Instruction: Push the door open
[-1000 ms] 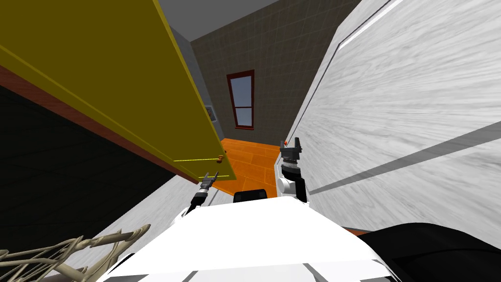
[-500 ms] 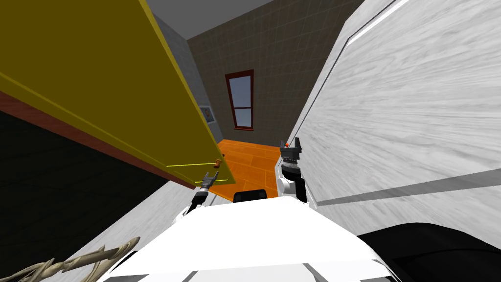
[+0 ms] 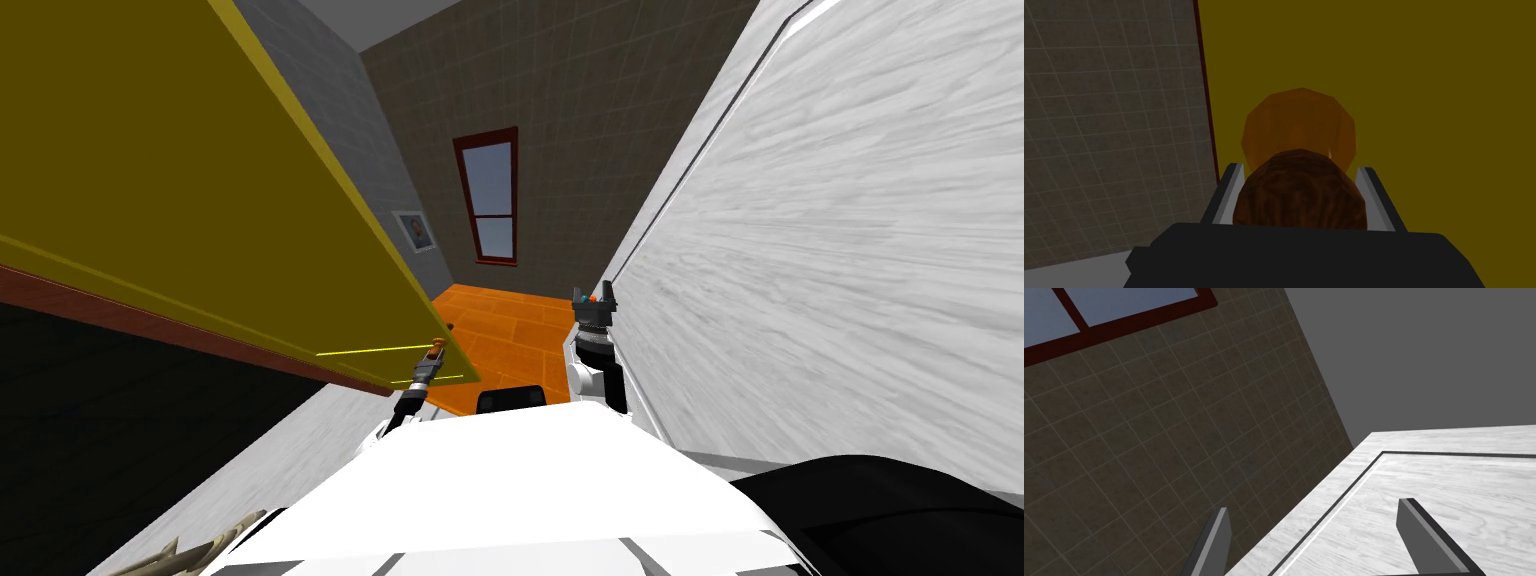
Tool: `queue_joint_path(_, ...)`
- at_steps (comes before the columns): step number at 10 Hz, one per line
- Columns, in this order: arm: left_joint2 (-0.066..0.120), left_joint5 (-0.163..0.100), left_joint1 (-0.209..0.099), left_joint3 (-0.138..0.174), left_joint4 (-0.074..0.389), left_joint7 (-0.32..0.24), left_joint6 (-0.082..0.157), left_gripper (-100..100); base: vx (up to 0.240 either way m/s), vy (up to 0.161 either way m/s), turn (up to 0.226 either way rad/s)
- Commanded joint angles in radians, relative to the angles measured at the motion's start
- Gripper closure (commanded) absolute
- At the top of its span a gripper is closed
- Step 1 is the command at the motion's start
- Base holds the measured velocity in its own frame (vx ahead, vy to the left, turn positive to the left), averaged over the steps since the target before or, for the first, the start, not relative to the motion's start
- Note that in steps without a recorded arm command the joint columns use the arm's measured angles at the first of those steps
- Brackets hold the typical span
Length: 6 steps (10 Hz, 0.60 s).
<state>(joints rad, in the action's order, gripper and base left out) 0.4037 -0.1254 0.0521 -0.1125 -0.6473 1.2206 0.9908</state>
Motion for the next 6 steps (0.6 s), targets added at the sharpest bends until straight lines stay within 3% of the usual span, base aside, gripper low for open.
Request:
queue_joint_path(1,0.002,-0.001,0.001,0.001,0.001,0.0,-0.001,100,-0.037,-0.006,-0.009)
queue_joint_path(5,0.002,-0.001,0.001,0.001,0.001,0.0,-0.001,100,-0.014,0.0,0.002)
queue_joint_path(6,-0.003,-0.004,0.001,0.001,0.004,-0.039,-0.005,100,0.01,0.005,0.002)
